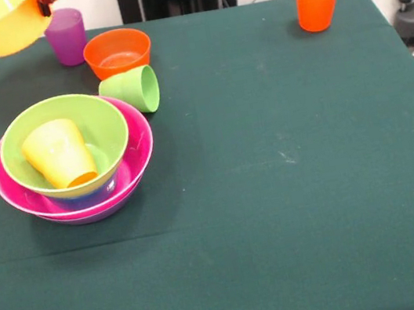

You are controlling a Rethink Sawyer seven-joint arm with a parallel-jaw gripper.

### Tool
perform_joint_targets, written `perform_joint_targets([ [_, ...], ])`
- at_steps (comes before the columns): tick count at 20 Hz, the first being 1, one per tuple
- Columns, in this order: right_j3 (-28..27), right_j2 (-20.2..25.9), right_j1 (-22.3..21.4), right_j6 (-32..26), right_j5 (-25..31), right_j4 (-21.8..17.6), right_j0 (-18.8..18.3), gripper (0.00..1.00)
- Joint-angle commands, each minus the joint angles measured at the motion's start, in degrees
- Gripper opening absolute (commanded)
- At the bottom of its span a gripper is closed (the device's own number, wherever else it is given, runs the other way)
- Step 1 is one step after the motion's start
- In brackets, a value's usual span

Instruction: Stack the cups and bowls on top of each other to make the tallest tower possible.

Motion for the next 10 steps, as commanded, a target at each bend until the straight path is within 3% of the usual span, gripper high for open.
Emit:
perform_joint_targets([
  [1, -8.21, -0.54, 6.18, 14.28, -3.06, 2.62, 3.69, 0.00],
  [10, -10.59, -3.34, 6.52, 13.24, 0.14, 4.35, 4.84, 0.00],
])
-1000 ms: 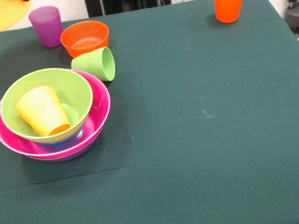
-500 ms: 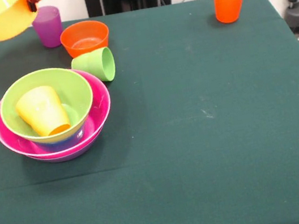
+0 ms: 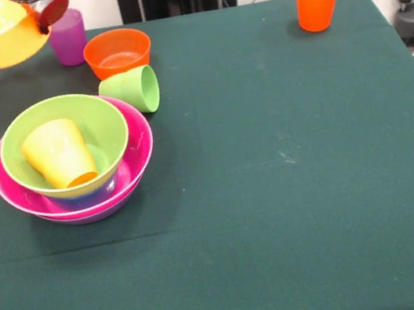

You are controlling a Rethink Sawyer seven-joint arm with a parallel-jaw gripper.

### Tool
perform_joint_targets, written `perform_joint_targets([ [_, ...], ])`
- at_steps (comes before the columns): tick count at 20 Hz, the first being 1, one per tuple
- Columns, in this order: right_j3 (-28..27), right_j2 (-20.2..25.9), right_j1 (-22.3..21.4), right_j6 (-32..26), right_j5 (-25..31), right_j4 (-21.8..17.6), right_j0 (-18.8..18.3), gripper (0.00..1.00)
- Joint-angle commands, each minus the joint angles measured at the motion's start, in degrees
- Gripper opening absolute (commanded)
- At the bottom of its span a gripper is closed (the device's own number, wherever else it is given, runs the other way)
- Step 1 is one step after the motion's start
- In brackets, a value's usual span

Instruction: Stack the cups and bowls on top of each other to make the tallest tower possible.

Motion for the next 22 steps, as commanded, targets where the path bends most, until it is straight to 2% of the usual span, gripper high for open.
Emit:
perform_joint_targets([
  [1, -5.95, 0.14, 1.37, 10.36, 0.59, 2.64, 2.11, 0.00],
  [11, -6.50, -1.83, 0.38, 10.36, 3.21, 6.59, 3.94, 0.00],
  [17, -7.23, -3.62, 0.52, 10.59, 3.96, 7.48, 7.76, 0.00],
  [22, -8.17, -4.25, 1.15, 9.64, 4.37, 8.17, 9.32, 0.00],
])
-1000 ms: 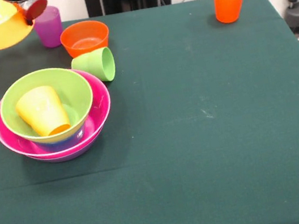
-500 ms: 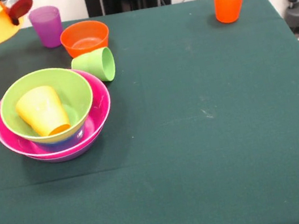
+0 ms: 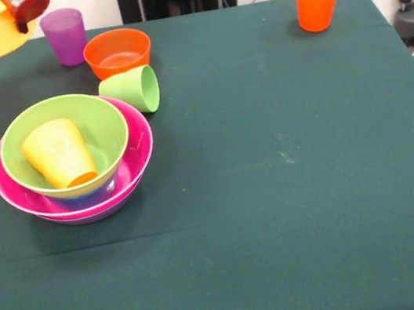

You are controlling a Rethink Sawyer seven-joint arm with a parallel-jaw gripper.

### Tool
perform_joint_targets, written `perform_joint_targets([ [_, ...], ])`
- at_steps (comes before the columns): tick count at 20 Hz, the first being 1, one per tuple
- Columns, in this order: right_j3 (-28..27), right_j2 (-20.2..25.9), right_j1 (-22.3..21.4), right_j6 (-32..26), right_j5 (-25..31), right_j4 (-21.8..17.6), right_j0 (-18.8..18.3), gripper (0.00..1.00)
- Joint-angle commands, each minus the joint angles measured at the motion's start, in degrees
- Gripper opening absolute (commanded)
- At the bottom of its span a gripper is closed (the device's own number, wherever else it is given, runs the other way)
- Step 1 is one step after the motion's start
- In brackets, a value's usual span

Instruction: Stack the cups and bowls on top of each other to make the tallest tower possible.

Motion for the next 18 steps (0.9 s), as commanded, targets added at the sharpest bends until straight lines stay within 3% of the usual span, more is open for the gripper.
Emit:
perform_joint_targets([
  [1, -4.64, 2.15, 1.28, 9.60, 4.66, 2.88, 4.62, 0.00],
  [18, -14.15, -0.35, 6.85, 7.97, 9.68, 4.45, 8.10, 0.00],
])
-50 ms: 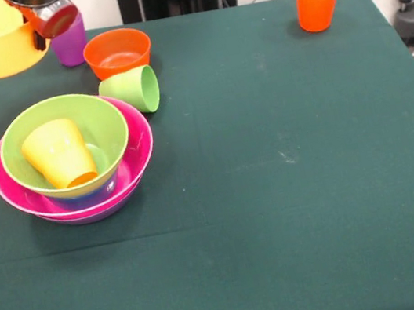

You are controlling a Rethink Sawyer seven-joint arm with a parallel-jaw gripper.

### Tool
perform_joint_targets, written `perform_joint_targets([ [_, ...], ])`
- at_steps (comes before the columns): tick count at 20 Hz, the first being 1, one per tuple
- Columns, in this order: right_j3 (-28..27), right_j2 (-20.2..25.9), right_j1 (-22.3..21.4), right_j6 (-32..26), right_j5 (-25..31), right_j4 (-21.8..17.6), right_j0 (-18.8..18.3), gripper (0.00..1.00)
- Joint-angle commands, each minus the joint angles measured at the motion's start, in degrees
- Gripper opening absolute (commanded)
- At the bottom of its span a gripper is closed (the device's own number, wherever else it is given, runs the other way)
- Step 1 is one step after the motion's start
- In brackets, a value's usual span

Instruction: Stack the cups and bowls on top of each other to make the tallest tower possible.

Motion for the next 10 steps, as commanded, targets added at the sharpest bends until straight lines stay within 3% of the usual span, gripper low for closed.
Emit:
perform_joint_targets([
  [1, -6.89, 2.06, 3.33, 7.92, 7.40, 1.88, 1.55, 0.00],
  [10, -9.72, 1.44, 4.15, 7.50, 10.41, 3.09, 2.03, 0.00],
])
